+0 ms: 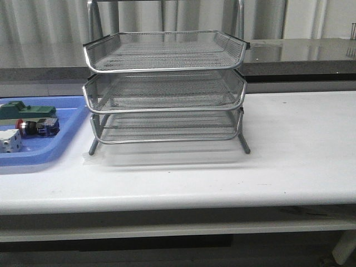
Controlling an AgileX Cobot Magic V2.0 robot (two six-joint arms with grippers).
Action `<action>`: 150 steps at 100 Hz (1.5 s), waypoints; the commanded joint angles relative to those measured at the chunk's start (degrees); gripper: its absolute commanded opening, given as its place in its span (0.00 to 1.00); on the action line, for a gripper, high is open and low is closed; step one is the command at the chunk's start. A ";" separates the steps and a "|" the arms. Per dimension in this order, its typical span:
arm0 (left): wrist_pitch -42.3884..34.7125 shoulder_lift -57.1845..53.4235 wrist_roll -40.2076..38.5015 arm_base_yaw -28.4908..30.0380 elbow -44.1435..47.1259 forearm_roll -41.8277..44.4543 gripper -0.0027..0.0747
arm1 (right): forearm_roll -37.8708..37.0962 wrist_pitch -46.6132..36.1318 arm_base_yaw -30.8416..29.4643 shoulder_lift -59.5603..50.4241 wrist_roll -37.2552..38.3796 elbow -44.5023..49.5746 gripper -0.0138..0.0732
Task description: Place button on rack with both arms
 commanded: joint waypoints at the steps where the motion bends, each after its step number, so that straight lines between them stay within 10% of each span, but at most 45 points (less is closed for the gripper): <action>1: -4.28 -1.82 -0.63 0.12 3.22 -0.42 0.01 | -0.21 -4.39 -0.29 -1.17 -0.26 -1.10 0.09; 91: -4.28 -1.82 -0.63 0.12 3.22 -0.42 0.01 | -0.21 -11.97 -0.29 -1.17 -0.31 -1.97 0.09; 150: -4.28 -1.82 -0.63 0.12 3.22 -0.42 0.01 | 0.49 18.33 -0.29 31.11 -0.30 -37.59 0.09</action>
